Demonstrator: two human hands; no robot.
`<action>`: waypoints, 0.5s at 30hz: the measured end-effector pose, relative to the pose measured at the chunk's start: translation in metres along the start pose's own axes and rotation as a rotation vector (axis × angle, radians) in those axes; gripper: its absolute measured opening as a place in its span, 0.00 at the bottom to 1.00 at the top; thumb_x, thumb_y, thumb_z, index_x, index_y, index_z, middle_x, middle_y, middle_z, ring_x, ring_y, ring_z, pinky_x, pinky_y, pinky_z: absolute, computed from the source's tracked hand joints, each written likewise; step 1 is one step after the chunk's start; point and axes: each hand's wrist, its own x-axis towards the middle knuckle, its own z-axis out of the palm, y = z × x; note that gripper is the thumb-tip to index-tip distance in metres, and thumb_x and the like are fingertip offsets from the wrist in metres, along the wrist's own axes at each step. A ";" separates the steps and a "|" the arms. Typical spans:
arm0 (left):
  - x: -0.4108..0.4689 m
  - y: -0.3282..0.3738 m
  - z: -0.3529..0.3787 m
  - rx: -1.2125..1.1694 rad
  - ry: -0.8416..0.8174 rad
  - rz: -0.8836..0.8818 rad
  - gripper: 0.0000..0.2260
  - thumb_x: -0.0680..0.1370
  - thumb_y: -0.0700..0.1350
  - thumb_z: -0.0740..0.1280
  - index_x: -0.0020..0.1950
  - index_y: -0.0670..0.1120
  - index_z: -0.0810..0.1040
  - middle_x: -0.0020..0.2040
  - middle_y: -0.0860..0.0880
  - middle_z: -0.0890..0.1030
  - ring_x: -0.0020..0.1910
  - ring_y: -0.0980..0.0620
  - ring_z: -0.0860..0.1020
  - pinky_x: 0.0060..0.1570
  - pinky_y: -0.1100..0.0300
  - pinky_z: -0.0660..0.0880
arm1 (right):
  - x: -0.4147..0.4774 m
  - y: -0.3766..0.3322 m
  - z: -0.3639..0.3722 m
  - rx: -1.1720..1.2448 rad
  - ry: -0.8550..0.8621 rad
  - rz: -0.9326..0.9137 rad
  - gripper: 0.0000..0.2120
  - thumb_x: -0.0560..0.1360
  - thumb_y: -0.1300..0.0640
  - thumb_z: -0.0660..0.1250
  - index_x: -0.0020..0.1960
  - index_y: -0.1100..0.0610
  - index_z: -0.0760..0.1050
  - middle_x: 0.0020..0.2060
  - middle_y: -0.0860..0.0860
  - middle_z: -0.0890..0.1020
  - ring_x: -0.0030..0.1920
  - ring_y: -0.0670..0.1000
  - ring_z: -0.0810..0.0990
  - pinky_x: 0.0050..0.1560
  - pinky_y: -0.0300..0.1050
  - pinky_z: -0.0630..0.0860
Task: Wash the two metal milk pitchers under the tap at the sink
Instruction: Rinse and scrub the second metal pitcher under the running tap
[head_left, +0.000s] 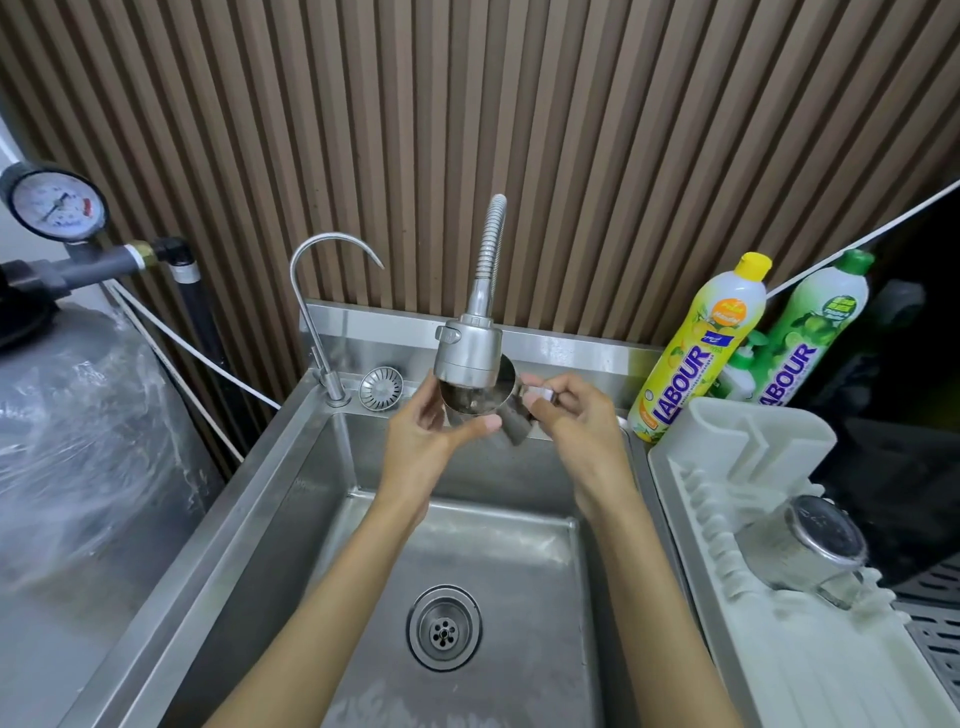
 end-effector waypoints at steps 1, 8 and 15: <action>0.000 0.001 0.001 0.032 0.036 0.028 0.31 0.61 0.34 0.78 0.63 0.40 0.75 0.59 0.46 0.81 0.60 0.50 0.78 0.64 0.58 0.72 | 0.002 0.006 0.001 0.122 -0.037 0.044 0.10 0.75 0.64 0.65 0.36 0.57 0.69 0.52 0.50 0.83 0.52 0.48 0.80 0.49 0.37 0.73; -0.006 0.015 -0.008 0.377 0.117 0.222 0.36 0.54 0.55 0.79 0.61 0.50 0.77 0.53 0.54 0.80 0.54 0.55 0.77 0.57 0.63 0.72 | -0.001 0.030 0.012 0.363 -0.161 0.244 0.08 0.76 0.61 0.65 0.38 0.57 0.73 0.39 0.55 0.82 0.42 0.52 0.82 0.49 0.48 0.80; -0.012 0.015 -0.011 0.502 0.176 0.151 0.15 0.58 0.63 0.77 0.37 0.56 0.80 0.33 0.57 0.82 0.35 0.65 0.78 0.39 0.76 0.70 | -0.010 0.018 0.006 0.133 -0.074 0.245 0.11 0.73 0.56 0.70 0.37 0.59 0.73 0.40 0.56 0.84 0.39 0.52 0.85 0.33 0.48 0.82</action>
